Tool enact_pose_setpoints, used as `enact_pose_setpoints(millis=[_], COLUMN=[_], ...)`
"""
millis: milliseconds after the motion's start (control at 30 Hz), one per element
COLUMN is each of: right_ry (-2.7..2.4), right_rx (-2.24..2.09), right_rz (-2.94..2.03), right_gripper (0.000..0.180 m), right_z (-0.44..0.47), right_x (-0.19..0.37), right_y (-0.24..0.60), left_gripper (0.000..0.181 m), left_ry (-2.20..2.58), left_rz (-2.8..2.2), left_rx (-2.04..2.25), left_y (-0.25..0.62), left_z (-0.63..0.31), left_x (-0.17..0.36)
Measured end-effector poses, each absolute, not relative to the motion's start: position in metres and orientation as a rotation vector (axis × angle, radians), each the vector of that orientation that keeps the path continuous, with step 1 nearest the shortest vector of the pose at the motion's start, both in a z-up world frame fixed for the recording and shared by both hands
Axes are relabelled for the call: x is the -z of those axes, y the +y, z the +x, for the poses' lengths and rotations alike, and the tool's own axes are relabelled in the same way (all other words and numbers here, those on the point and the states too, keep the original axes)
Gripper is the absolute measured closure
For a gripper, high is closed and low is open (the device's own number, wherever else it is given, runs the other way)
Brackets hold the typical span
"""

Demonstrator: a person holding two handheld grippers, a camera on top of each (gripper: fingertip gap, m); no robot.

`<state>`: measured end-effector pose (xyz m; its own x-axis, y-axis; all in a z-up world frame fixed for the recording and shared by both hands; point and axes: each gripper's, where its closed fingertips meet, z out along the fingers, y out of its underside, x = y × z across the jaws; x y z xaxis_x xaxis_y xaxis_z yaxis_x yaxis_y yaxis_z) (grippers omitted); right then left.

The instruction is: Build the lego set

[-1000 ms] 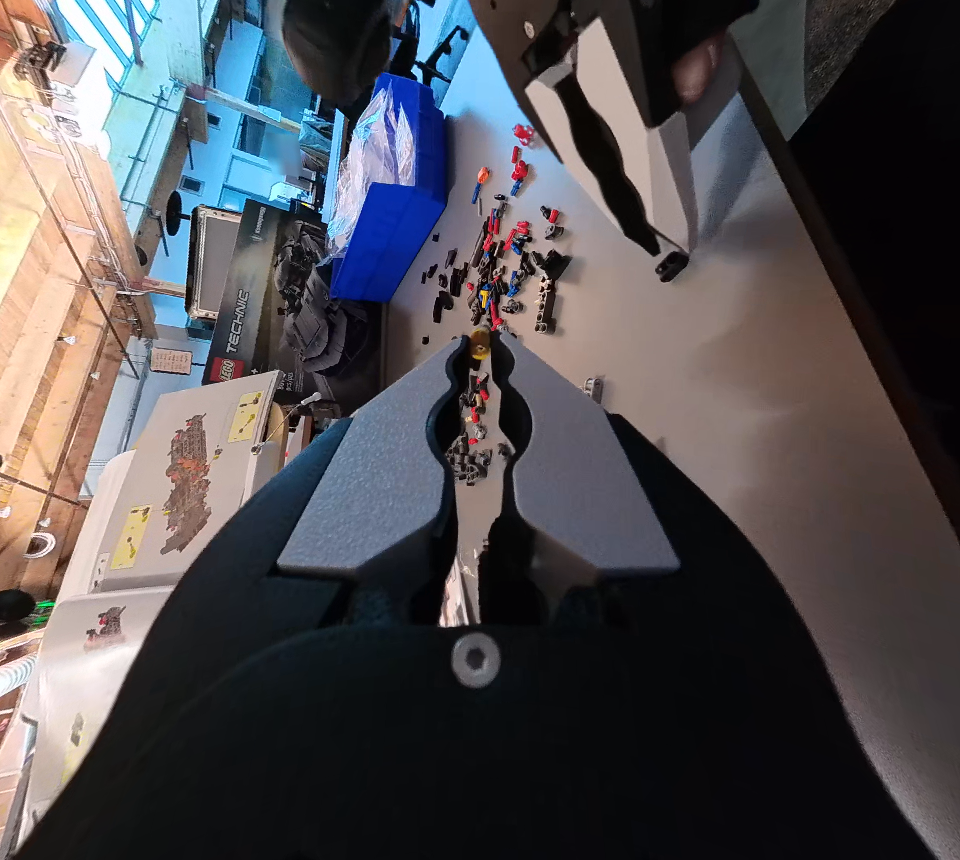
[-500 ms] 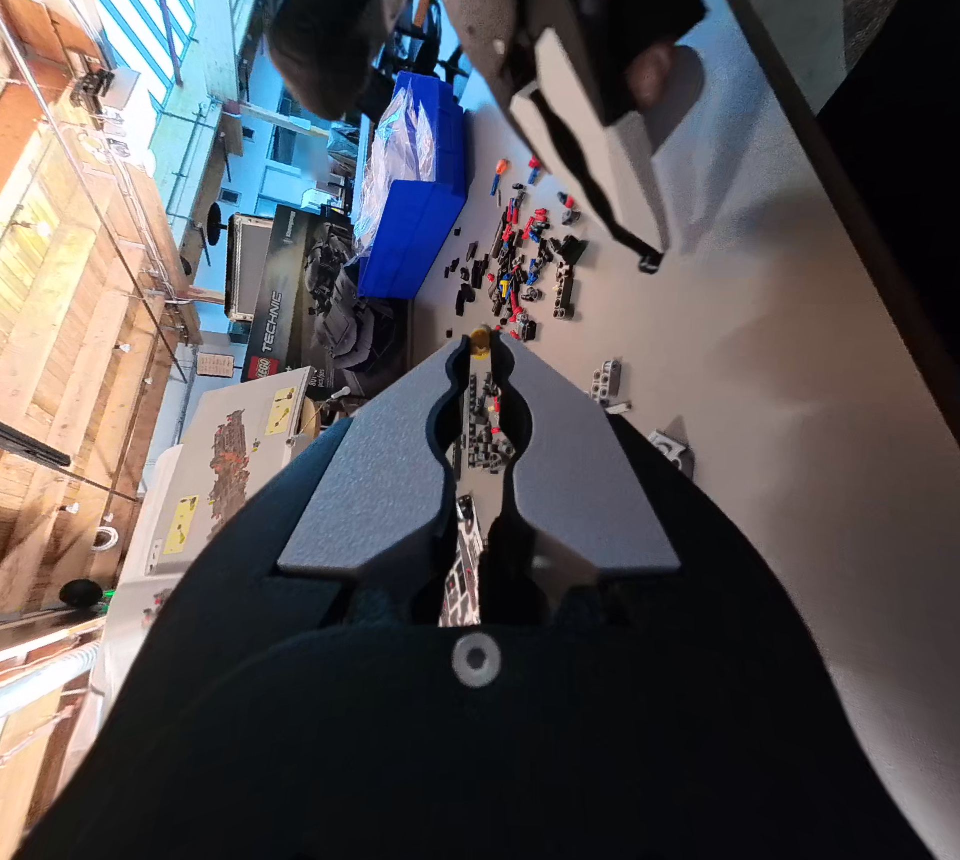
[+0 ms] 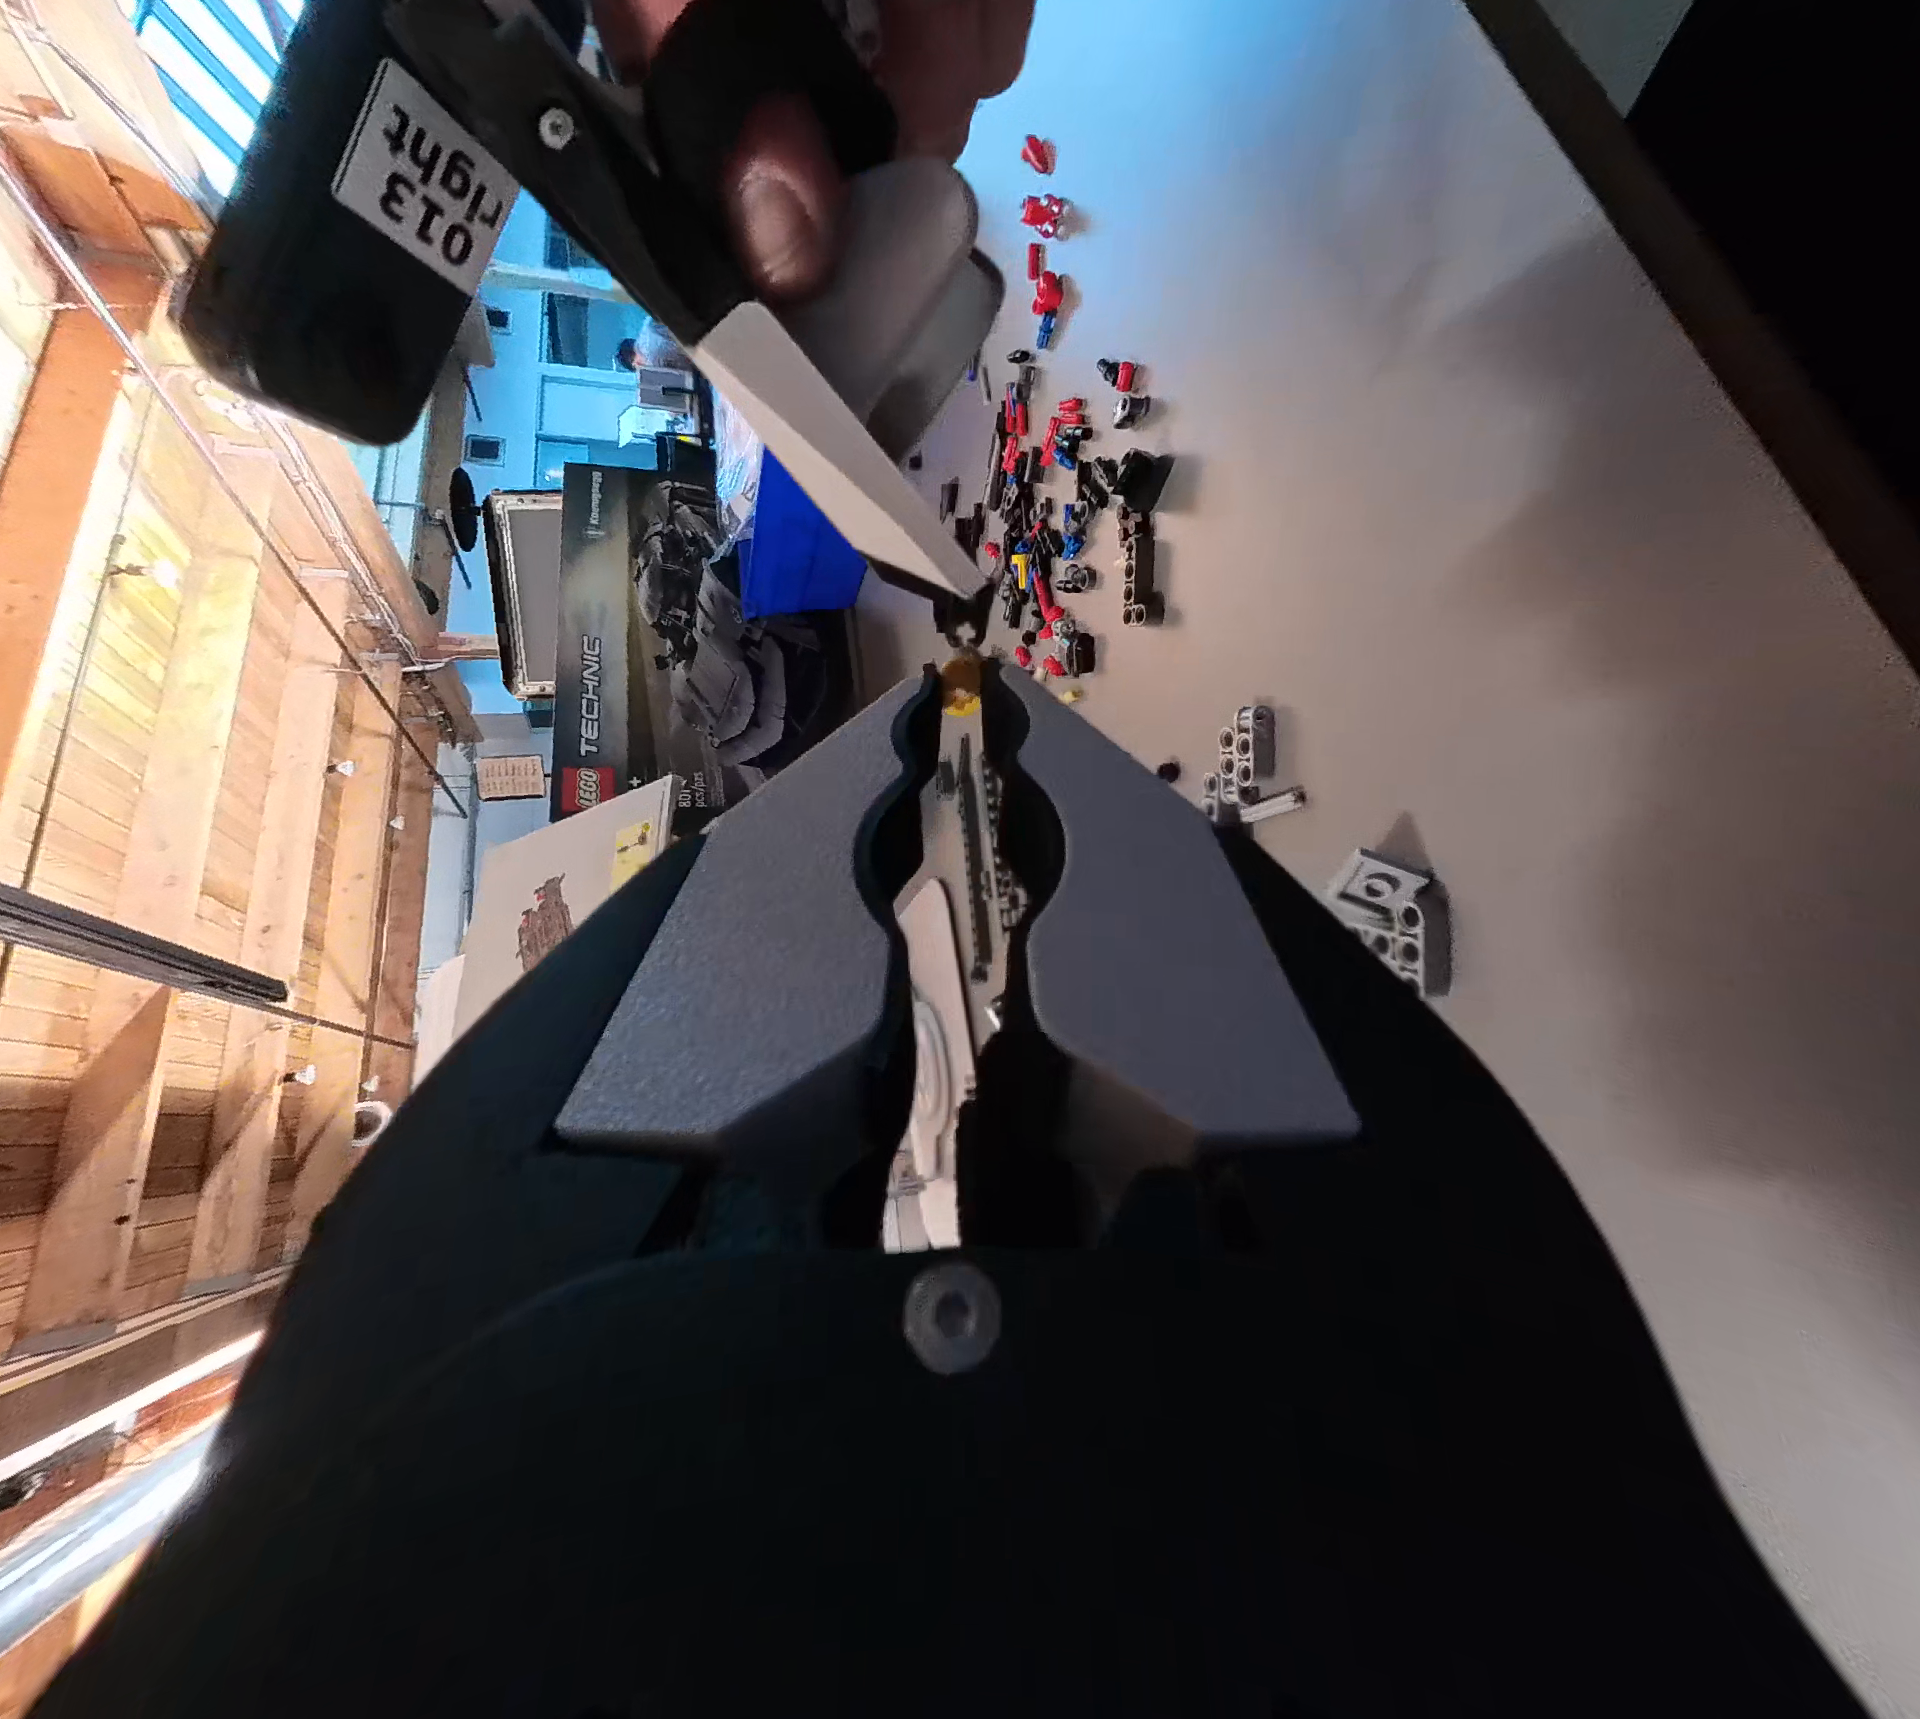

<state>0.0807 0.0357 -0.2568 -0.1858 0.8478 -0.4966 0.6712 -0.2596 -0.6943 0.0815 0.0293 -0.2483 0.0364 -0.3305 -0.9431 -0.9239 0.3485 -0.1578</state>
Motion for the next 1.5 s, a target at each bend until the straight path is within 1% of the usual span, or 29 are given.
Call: enact_pose_setpoints(millis=[533,867,1500], right_ry=[-1.782,-1.735,-1.841], right_rx=[-1.435,-1.368,-1.366], right_rz=[-1.94,-1.977,-1.84], right_gripper=[0.176,0.176,0.176], right_z=[0.074,0.068,0.07], right_x=[0.256,0.255,0.238], right_y=[0.044,0.056,0.055], left_gripper=[0.175,0.175,0.176], left_ry=[1.506,1.518,1.517], left_rz=[-1.211,-1.274,-1.199], left_rx=[-0.739,-0.832,-0.854], left_y=[0.042,0.055,0.057], left_z=[0.081,0.073,0.07], left_x=[0.249,0.251,0.239])
